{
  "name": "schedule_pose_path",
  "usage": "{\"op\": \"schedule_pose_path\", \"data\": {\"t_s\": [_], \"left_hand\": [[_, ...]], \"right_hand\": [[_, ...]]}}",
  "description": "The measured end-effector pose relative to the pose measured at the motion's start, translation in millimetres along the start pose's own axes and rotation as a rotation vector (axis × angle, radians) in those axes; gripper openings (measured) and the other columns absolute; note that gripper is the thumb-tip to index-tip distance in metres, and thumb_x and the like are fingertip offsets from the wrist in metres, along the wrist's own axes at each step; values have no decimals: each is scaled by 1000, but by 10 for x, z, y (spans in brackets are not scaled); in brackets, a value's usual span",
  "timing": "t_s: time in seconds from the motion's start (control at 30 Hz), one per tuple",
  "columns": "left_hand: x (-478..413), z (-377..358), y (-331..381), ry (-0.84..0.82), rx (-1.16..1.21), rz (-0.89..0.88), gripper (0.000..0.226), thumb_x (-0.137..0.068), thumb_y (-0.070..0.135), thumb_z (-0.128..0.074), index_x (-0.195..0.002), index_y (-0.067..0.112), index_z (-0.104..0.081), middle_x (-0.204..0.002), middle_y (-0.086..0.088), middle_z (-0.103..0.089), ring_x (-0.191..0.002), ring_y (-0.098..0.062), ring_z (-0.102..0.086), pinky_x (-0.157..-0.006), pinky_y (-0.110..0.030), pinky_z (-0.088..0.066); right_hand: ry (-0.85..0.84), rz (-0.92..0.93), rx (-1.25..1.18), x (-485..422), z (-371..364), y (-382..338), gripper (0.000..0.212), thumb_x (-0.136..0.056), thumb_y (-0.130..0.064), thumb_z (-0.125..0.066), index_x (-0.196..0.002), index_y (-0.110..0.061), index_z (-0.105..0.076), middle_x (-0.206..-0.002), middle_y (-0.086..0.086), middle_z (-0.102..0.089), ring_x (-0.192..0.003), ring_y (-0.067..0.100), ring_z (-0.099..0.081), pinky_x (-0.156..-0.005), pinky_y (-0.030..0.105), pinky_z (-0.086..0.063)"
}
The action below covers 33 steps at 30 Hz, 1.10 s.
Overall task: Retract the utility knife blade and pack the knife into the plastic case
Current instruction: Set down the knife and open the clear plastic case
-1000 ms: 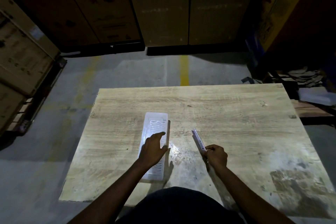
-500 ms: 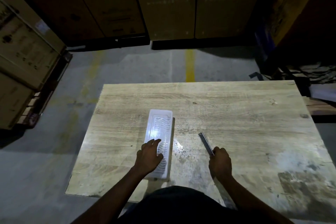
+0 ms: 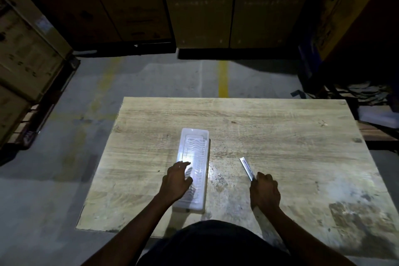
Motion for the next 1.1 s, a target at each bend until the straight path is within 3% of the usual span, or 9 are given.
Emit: {"op": "schedule_pose_path", "data": {"t_s": [0.23,0.37,0.47,0.6,0.73,0.87,0.93,1.0,1.1], "left_hand": [[-190,276,-209,65,332,104,51,-90,14,-58,-140,12,-48,-145,-12,-51,-132,-28,-49,-108,-33,-37],[-171,273,-364,52,673,295,42,-91,19,-55,-133,19,-56,-125,-8,-63,-101,-26,-62,-82,-34,-51],[-92,225,-476,10,883,389,39,-91,16,-51,-130,17,-57,-98,-8,-64,-83,-25,-57,-59,-27,-43],[-41,226,-621,-101,957,445,22,-94,19,-46,-111,22,-60,-108,-9,-66,-77,-22,-60,-54,-24,-41],[-56,263,-734,-229,1042,526,8,-94,15,-51,-91,12,-58,-87,-5,-62,-60,-17,-53,-33,-10,-37],[-113,249,-839,-303,946,495,22,-90,18,-58,-104,3,-67,-103,-12,-68,-64,-20,-59,-33,-12,-41],[-141,227,-876,-354,884,472,33,-91,21,-56,-113,0,-67,-113,-13,-69,-76,-25,-63,-34,-13,-43],[-159,198,-880,-400,858,453,34,-91,21,-53,-113,0,-67,-109,-12,-70,-77,-24,-64,-37,-15,-46],[-175,152,-867,-425,782,425,30,-91,23,-53,-103,1,-69,-97,-16,-67,-74,-24,-65,-59,-25,-50]], "right_hand": [[-6,243,-98,-13,183,-632,41,-99,-34,-44,-135,-14,-49,-128,15,-54,-119,36,-49,-92,43,-48],[-87,403,-34,89,140,-1205,48,-97,-38,-48,-137,-13,-47,-133,14,-54,-123,34,-50,-96,43,-46],[-190,464,70,289,-8,-1608,51,-95,-42,-48,-135,-10,-45,-132,14,-55,-121,34,-52,-93,42,-48],[-268,540,221,614,-321,-1998,46,-92,-41,-51,-124,-8,-47,-124,15,-55,-109,36,-59,-79,42,-52],[-379,519,422,846,-694,-2176,69,-92,-45,-55,-140,1,-36,-151,34,-25,-138,54,-27,-100,54,-44],[-316,527,508,913,-813,-2305,84,-89,-52,-57,-139,10,-34,-144,36,-36,-137,61,-18,-105,64,-35],[-351,447,504,938,-883,-2318,99,-84,-60,-59,-144,9,-22,-151,39,-20,-139,62,-9,-105,64,-35],[-376,373,503,981,-959,-2314,110,-78,-64,-62,-148,4,-10,-154,40,2,-139,63,-1,-104,63,-37],[-335,369,510,1018,-1015,-2315,110,-78,-61,-64,-149,2,-8,-153,41,7,-138,65,0,-103,65,-38]]}}
Point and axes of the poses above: each hand's wrist, its own x-axis away from the middle knuckle, its own z-axis out of the back of the hand, y = z × x, the point moved 2 cm from there along -x, towards the middle knuckle
